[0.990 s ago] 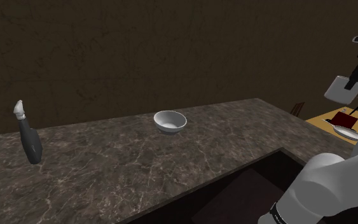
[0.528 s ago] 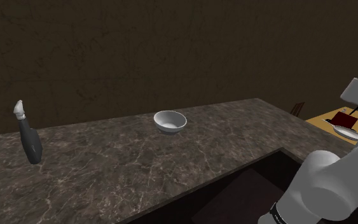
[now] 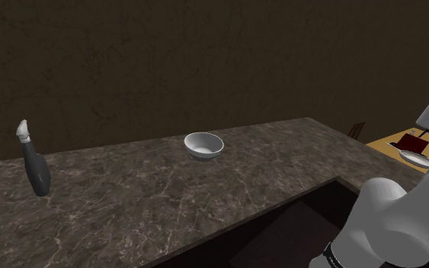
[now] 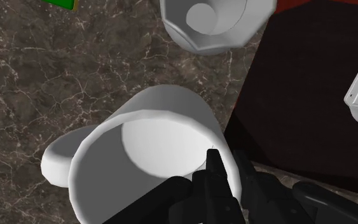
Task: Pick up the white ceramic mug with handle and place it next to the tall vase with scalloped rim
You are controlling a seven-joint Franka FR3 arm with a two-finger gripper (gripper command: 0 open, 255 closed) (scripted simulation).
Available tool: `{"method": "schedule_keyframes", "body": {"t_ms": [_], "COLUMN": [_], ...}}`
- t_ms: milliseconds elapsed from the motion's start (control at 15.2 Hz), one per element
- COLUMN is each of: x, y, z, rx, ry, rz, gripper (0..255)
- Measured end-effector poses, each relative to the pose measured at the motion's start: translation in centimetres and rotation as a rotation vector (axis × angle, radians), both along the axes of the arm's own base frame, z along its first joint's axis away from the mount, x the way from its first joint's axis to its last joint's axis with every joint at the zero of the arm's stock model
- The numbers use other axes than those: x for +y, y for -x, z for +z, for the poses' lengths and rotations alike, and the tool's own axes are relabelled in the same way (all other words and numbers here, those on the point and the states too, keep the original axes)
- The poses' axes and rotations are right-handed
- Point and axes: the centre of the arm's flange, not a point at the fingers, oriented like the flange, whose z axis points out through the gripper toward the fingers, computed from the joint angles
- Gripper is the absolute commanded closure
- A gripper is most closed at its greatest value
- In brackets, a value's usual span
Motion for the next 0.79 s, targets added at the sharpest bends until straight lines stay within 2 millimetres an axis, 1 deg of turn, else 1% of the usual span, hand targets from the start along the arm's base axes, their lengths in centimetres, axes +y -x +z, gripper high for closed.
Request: {"method": "schedule_keyframes", "body": {"t_ms": [792], "x": [0.1], "y": [-0.1], "z": [-6.3], "rx": [0.0], "ry": [0.0], "rz": [0.0], "gripper": [255]}}
